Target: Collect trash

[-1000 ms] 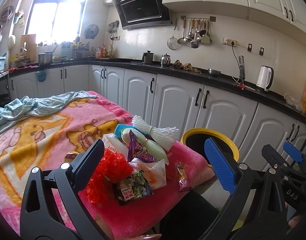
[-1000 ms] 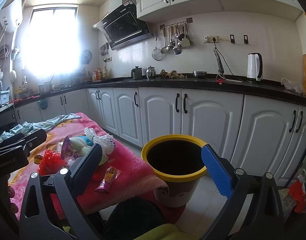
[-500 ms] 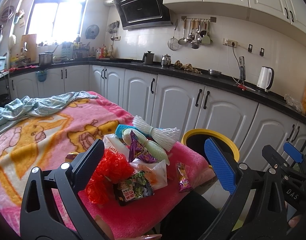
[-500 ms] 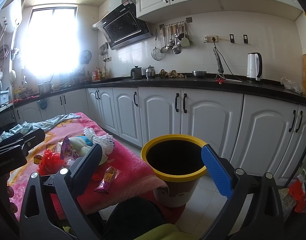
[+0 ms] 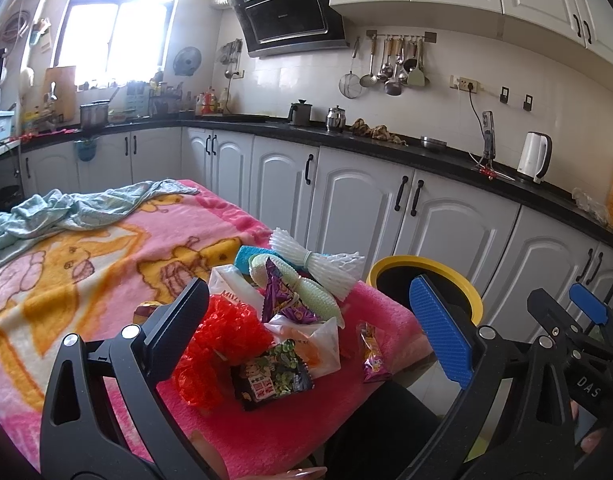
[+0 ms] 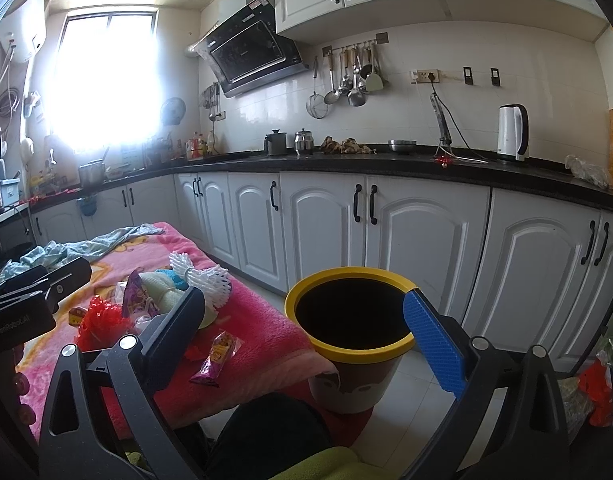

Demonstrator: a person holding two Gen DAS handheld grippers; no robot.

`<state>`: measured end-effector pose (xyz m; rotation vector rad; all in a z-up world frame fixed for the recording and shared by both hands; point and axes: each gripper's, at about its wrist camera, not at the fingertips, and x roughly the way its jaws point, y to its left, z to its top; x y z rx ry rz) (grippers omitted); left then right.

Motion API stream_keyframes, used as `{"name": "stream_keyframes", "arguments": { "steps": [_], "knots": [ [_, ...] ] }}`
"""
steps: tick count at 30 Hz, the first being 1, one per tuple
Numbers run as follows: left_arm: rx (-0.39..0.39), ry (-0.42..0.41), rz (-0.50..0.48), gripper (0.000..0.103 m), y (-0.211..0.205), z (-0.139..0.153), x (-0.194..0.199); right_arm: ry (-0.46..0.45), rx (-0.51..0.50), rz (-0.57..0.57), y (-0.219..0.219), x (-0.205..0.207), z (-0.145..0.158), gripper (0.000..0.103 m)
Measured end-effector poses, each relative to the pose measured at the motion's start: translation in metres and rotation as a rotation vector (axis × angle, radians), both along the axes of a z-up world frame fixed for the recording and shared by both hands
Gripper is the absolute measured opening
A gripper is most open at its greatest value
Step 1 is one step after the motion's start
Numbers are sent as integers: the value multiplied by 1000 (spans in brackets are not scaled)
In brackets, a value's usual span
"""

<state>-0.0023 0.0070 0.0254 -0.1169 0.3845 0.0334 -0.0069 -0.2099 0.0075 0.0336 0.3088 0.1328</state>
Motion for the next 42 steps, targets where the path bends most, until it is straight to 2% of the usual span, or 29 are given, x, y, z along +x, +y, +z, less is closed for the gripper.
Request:
{"name": "stream_keyframes", "arguments": {
  "steps": [3, 4, 16, 23, 31, 32, 34, 39, 40, 42],
  "knots": [
    [3, 4, 9, 92, 6, 4, 0, 16, -7, 27, 4, 5, -9, 97],
    [-1, 6, 14, 92, 10, -9, -1, 21, -9, 39, 6, 6, -11, 97],
    [-30, 70, 76, 92, 48, -25, 1, 100, -49, 193, 35, 21, -12, 97],
    [-48, 147, 121, 92, 79, -37, 8, 245, -71, 288, 55, 55, -27, 97],
    [-59, 272, 39, 92, 86, -63, 42, 447, -60, 367, 73, 100, -63, 96],
    [-66, 285, 29, 92, 87, -65, 46, 488, -45, 369, 74, 107, -69, 94],
    [-61, 309, 22, 92, 88, -71, 53, 533, -44, 373, 77, 119, -78, 80],
    [-97, 351, -9, 92, 95, -80, 66, 611, -41, 388, 85, 138, -94, 65],
    [-100, 362, -15, 87, 96, -82, 68, 625, -37, 392, 87, 141, -96, 58],
    [-94, 376, -18, 80, 97, -84, 71, 653, -20, 396, 87, 146, -101, 53]
  ]
}}
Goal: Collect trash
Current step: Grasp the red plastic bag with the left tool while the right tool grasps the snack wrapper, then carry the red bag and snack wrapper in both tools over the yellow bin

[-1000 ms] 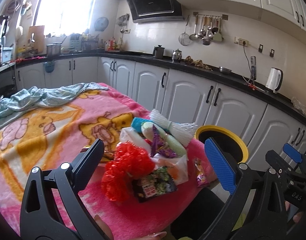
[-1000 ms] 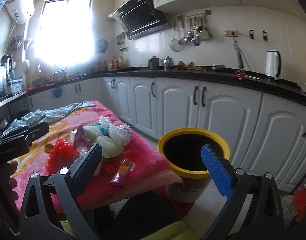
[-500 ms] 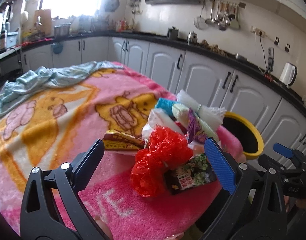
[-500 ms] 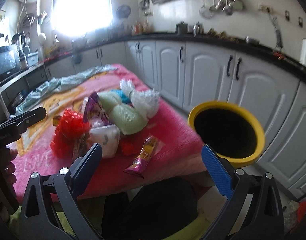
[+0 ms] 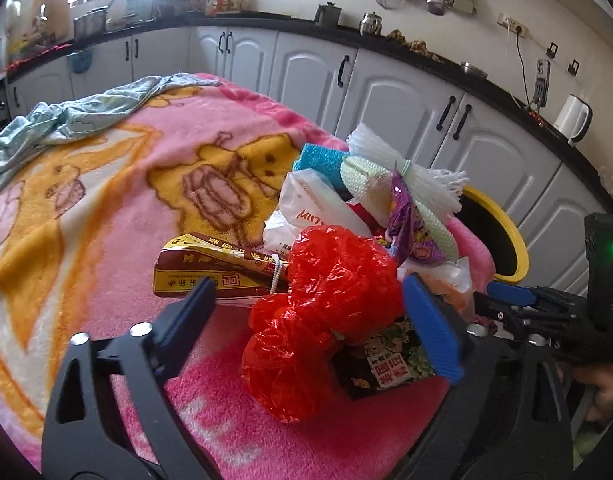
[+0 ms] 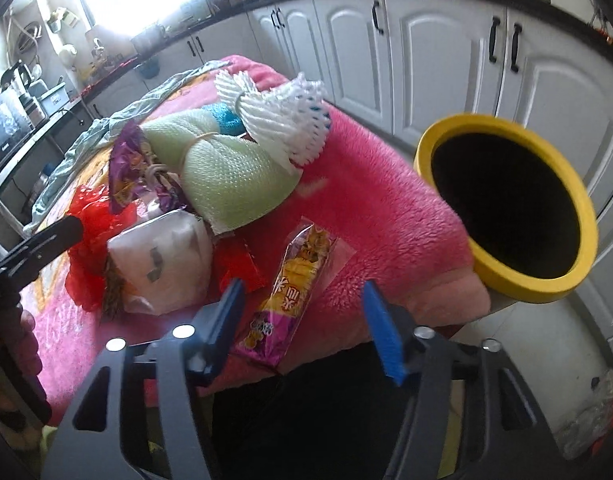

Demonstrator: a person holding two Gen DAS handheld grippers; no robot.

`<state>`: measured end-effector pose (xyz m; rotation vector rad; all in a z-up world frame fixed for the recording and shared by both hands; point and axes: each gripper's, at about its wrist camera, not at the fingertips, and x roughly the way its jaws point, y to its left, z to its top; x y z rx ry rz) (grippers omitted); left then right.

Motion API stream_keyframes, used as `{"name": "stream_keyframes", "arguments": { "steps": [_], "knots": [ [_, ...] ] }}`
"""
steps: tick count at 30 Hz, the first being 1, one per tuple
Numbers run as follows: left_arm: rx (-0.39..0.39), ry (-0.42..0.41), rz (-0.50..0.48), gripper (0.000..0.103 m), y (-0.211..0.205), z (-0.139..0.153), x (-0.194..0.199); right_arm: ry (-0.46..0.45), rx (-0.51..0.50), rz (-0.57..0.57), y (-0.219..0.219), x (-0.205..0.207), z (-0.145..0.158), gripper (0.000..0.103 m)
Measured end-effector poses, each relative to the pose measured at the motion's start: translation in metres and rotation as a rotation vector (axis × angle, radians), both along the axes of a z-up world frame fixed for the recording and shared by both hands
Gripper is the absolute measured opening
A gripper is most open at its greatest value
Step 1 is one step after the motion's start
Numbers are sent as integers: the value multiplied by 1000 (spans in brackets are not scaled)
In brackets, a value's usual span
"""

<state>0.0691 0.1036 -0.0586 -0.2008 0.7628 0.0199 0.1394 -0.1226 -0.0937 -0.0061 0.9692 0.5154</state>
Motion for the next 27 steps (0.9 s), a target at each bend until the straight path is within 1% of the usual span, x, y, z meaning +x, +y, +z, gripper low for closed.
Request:
{"name": "stream_keyframes", "arguments": {
  "steps": [2, 3, 4, 5, 6, 7, 8, 10, 13, 16, 18, 21, 24, 27],
  "knots": [
    [-1, 9, -11, 76, 0, -2, 2, 12, -11, 3, 1, 3, -4, 47],
    [-5, 17, -16, 74, 0, -3, 3, 19, -15, 8, 1, 4, -7, 42],
    [-11, 26, -19, 71, 1, -5, 4, 23, -14, 9, 0, 5, -8, 40],
    [-23, 32, -21, 66, 3, -6, 5, 28, -6, 5, -2, 7, -9, 38],
    [-31, 35, -21, 60, 4, -6, 5, 28, -1, 1, -3, 7, -8, 33],
    [-38, 36, -23, 56, 5, -7, 5, 28, 6, -1, -5, 7, -8, 28],
    [-41, 34, -28, 54, 6, -6, 4, 28, 14, -5, -8, 8, -7, 25],
    [-40, 28, -36, 44, 6, -4, 3, 34, 38, -13, -14, 9, -6, 22],
    [-65, 23, -35, 36, 11, -1, 1, 36, 54, -22, -17, 12, -3, 20],
    [-82, 16, -28, 30, 17, 4, -4, 28, 70, -33, -22, 13, 2, 20],
    [-93, 2, -21, 29, 23, 10, -9, 17, 77, -36, -24, 10, 5, 20],
    [-112, -35, -5, 29, 31, 24, -18, -3, 88, -43, -32, 7, 11, 20],
    [-101, -82, 9, 29, 34, 42, -23, -27, 96, -48, -37, 3, 19, 20],
    [-99, -111, 6, 29, 32, 55, -21, -46, 109, -53, -43, 1, 26, 20]
  ]
}}
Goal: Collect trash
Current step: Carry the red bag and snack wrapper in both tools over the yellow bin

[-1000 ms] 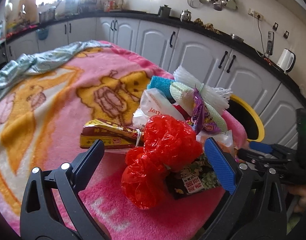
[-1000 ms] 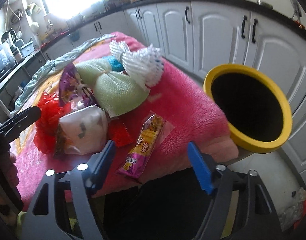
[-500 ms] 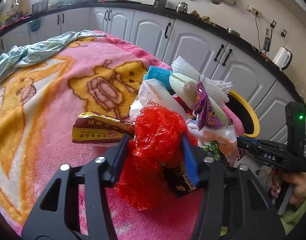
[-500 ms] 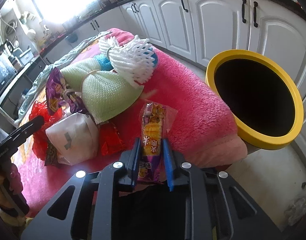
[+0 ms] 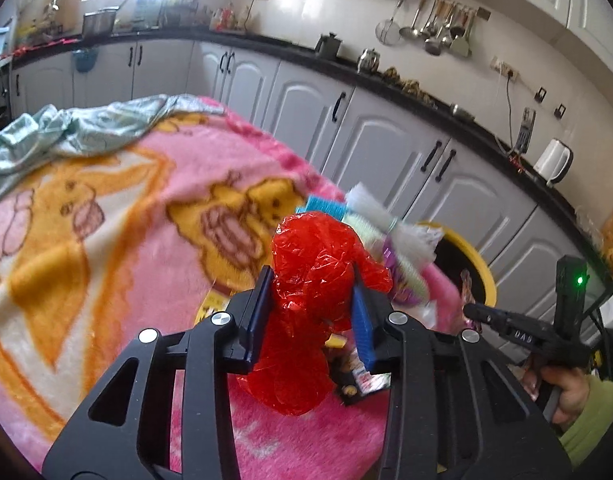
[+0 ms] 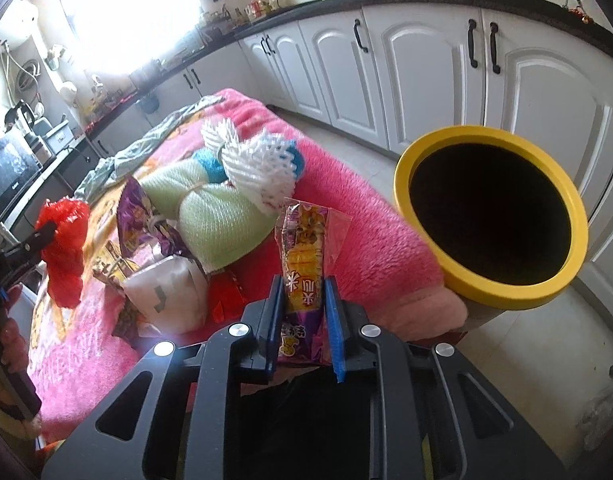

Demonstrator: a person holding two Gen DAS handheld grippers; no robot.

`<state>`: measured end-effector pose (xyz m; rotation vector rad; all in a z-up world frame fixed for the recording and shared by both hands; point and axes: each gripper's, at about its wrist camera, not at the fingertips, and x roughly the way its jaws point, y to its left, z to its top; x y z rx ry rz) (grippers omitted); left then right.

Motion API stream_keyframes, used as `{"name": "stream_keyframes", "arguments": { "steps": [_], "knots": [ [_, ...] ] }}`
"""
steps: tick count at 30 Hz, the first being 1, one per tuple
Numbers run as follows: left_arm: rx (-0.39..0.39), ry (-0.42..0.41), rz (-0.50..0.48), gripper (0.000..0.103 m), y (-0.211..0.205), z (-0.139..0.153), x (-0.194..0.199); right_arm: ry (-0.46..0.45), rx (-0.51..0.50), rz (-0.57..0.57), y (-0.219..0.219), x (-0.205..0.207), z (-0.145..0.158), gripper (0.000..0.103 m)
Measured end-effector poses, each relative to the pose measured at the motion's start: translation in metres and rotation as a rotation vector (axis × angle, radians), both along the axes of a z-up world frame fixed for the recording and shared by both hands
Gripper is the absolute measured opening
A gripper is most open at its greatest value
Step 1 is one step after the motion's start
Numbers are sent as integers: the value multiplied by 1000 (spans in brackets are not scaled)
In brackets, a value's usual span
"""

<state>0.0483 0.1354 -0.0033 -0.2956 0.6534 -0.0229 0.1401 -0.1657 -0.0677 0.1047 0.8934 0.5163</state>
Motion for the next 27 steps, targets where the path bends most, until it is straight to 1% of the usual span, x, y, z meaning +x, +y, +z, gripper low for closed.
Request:
{"name": "stream_keyframes", "arguments": {
  "steps": [5, 12, 19, 27],
  "knots": [
    [20, -35, -40, 29, -21, 15, 13, -42, 15, -11, -10, -1, 14, 20],
    [25, -65, -137, 29, -72, 29, 49, -136, 12, -54, -32, 5, 41, 20],
    [10, -86, -221, 29, -129, 35, 87, -198, 29, -148, -74, 21, 60, 20],
    [18, -79, -309, 29, -191, 32, 122, -234, 44, -247, -124, 43, 67, 20]
  ]
}}
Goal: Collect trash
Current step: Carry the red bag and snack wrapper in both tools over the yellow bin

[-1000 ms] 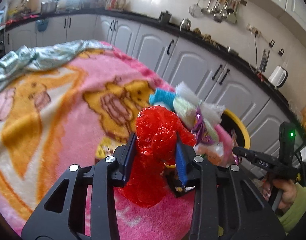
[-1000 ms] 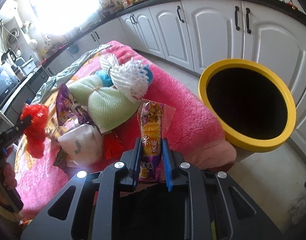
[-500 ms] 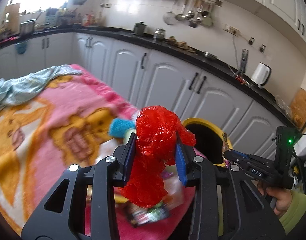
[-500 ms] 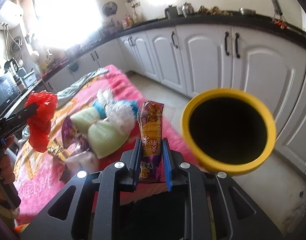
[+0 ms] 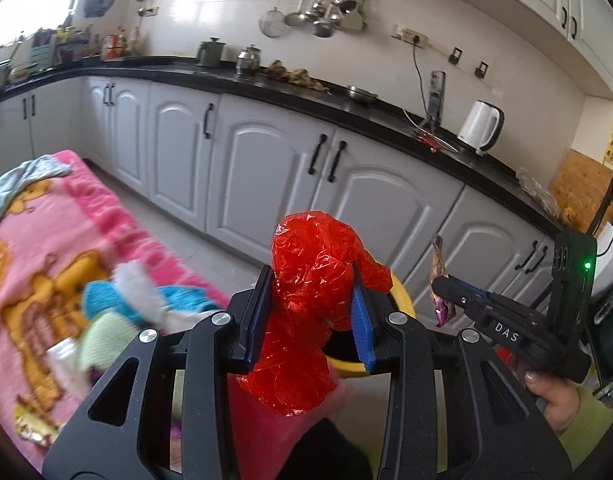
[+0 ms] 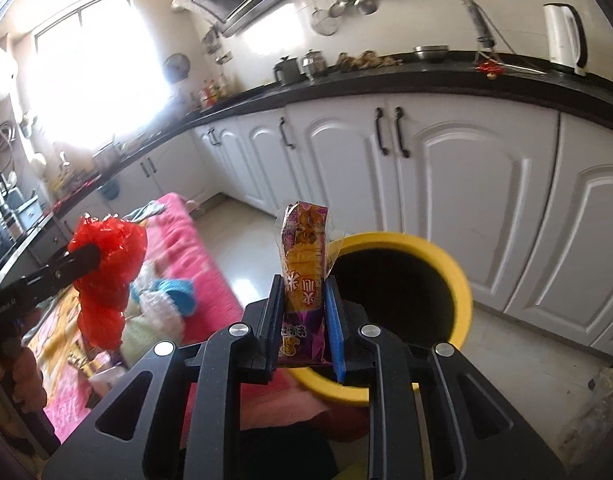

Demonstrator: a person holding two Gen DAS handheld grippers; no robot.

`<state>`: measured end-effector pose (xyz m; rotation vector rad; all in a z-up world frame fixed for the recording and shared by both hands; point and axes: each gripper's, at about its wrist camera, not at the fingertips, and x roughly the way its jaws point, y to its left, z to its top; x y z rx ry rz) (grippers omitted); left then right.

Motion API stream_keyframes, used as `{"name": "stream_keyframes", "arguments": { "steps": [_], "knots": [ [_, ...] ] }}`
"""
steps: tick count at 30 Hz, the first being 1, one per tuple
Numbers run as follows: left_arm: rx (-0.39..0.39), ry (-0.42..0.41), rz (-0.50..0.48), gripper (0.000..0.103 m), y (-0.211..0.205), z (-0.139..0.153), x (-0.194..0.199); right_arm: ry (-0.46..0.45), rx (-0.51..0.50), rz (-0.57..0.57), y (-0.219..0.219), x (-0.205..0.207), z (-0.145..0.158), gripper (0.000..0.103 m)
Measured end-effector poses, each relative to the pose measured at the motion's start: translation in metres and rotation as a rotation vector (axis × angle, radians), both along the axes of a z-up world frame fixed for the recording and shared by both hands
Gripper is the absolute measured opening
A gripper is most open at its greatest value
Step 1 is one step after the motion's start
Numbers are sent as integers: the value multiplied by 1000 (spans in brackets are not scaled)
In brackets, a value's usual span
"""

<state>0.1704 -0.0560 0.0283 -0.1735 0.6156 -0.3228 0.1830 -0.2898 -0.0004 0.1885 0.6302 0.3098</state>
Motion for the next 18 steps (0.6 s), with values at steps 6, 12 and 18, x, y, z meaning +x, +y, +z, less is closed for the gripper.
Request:
{"name": "stream_keyframes", "arguments": {
  "steps": [6, 12, 18],
  "knots": [
    [6, -3, -28, 29, -33, -4, 20, -8, 0, -41, -31, 13, -1, 20],
    [18, 13, -35, 29, -59, -14, 42, 14, 20, -48, -48, 30, -12, 20],
    [44, 54, -23, 29, -78, -33, 66, 67, 45, -35, -53, 50, -26, 21]
  ]
}}
